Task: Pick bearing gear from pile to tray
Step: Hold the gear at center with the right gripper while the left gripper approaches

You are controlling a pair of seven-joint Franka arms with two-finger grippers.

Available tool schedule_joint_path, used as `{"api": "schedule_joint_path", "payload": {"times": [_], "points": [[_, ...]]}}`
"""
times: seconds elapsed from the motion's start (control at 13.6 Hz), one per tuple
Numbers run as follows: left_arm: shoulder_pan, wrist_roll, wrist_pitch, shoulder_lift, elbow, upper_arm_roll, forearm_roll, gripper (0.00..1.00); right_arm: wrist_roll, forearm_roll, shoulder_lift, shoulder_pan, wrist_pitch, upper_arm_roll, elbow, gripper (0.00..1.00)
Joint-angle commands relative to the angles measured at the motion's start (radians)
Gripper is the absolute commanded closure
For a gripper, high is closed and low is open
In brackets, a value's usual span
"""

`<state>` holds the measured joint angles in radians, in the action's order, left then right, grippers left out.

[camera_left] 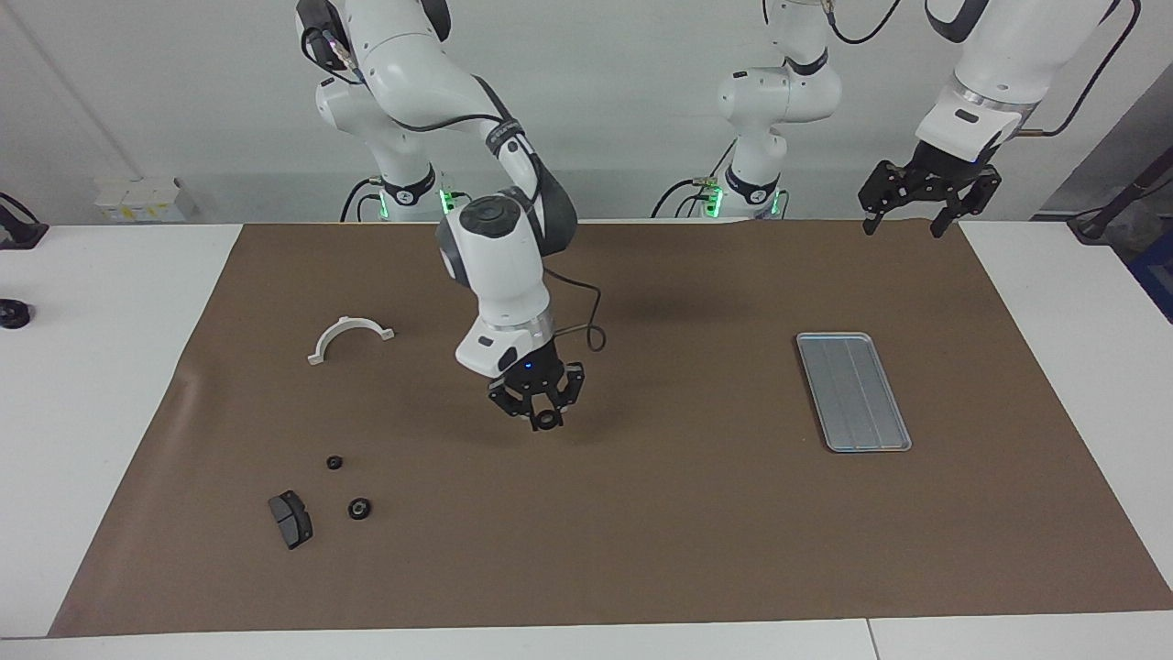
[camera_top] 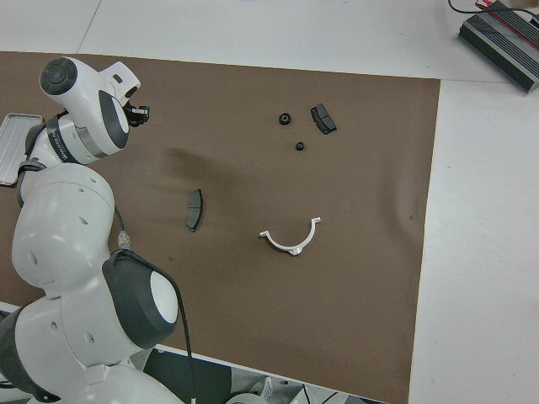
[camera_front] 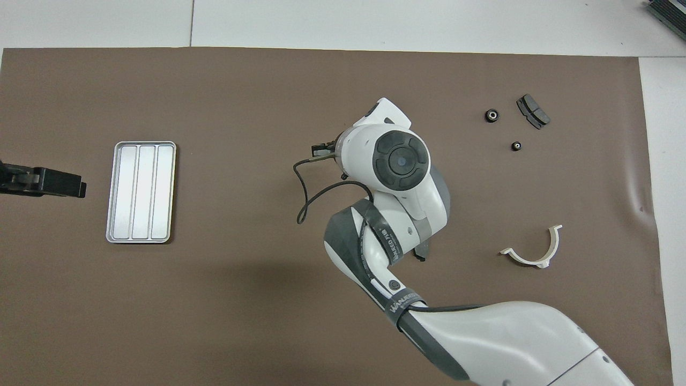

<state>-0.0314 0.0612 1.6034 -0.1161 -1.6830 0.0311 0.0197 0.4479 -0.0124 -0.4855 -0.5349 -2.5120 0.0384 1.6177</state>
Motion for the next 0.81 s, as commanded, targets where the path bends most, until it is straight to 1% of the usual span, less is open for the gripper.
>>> {"api": "schedule_joint_path", "payload": {"times": [0.0,0.15,0.22,0.37,0.44,0.52,0.59,0.66,0.74], "points": [[0.018,-0.004,0.0,-0.014,-0.014,0.01,0.011,0.0,0.055,-0.017,-0.059,-0.046,-0.109,-0.003,0.002,0.86],[0.018,-0.004,0.004,-0.014,-0.012,0.01,0.009,0.0,0.067,-0.017,-0.093,-0.077,-0.171,-0.003,-0.004,0.86],[0.018,-0.003,0.01,-0.014,-0.012,0.009,0.009,0.0,0.081,-0.014,-0.116,-0.094,-0.172,-0.003,-0.012,0.86],[0.015,-0.009,0.006,-0.014,-0.014,0.012,0.009,0.0,0.139,-0.018,-0.163,-0.119,-0.174,-0.003,-0.07,0.84],[0.015,-0.014,0.013,-0.014,-0.014,0.01,0.009,0.0,0.147,-0.018,-0.168,-0.123,-0.174,-0.003,-0.077,0.73],[0.016,-0.027,0.023,-0.016,-0.023,0.01,0.011,0.0,0.149,-0.015,-0.168,-0.128,-0.174,-0.003,-0.076,0.44],[0.016,-0.04,0.07,-0.02,-0.049,0.01,0.011,0.0,0.162,-0.015,-0.166,-0.129,-0.173,-0.003,-0.076,0.18],[0.016,-0.04,0.123,-0.028,-0.075,0.01,0.011,0.0,0.185,-0.015,-0.166,-0.129,-0.169,-0.003,-0.078,0.13],[0.018,-0.04,0.156,-0.027,-0.098,0.01,0.011,0.0,0.207,-0.014,-0.166,-0.129,-0.166,-0.005,-0.078,0.07]]}}
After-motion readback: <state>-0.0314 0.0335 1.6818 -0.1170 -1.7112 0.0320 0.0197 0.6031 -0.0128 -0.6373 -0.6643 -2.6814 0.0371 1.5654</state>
